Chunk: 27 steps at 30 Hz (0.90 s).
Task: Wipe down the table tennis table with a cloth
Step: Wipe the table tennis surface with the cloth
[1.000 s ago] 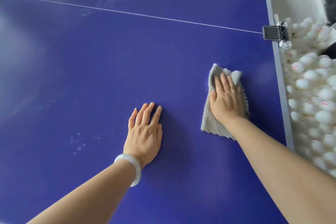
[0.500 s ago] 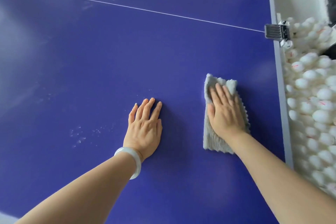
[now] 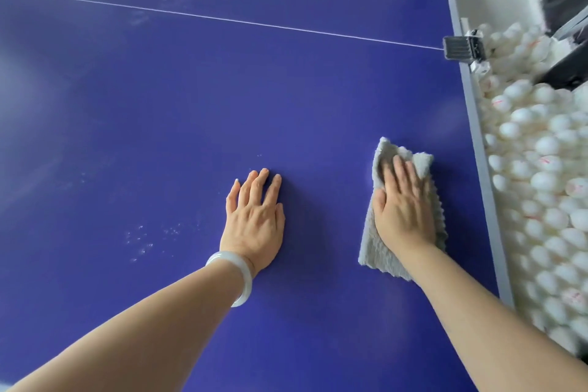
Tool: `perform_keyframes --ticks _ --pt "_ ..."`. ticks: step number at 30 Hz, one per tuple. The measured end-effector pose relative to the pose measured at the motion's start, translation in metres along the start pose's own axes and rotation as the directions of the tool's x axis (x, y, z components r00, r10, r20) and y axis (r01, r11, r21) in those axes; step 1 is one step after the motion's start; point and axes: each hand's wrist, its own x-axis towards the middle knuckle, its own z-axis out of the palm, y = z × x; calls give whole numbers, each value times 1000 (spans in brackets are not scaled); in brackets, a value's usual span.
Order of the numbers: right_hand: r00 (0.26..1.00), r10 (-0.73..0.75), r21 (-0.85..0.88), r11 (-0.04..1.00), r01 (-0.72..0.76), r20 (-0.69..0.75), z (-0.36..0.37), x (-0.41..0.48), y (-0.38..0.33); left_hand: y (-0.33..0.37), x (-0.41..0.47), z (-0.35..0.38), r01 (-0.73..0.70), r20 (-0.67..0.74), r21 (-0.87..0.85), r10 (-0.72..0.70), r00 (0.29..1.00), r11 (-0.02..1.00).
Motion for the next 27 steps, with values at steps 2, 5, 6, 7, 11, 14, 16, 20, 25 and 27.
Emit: perform_keyframes --ticks 2,5,6,7,11,14,16,20,25,27 --pt "984 177 27 984 -177 -6 5 -11 -37 -2 0 1 1 -4 -7 -1 1000 1000" --pt "993 70 82 995 -62 -97 21 -68 -102 -3 -2 2 -12 -4 -6 12 1000 1000" --pt "997 -6 74 997 12 -83 24 -89 -119 -4 -2 2 -15 0 -9 15 1000 1000" --pt "996 -70 52 996 73 -58 27 -107 -129 -5 -3 0 -15 9 -19 15 1000 1000" --pt "958 -281 37 958 283 -50 29 -136 -114 -15 -24 -22 -159 13 -136 162 987 978" --pt "905 -424 -17 905 425 12 26 -125 -88 -42 -68 -33 -278 36 -31 279 960 960" --pt "962 -271 -27 962 272 28 24 -106 -79 -68 -90 -36 -255 79 72 250 965 964" --pt "967 253 51 967 -251 -32 24 -97 -122 -100 -111 -34 -162 87 94 154 984 982" --pt "971 -224 78 970 231 -82 44 -188 -209 -105 -109 -33 -154 73 52 150 986 987" --pt "896 -442 40 895 444 -46 42 -199 -183 -104 -109 -33 -162 95 51 156 983 986"
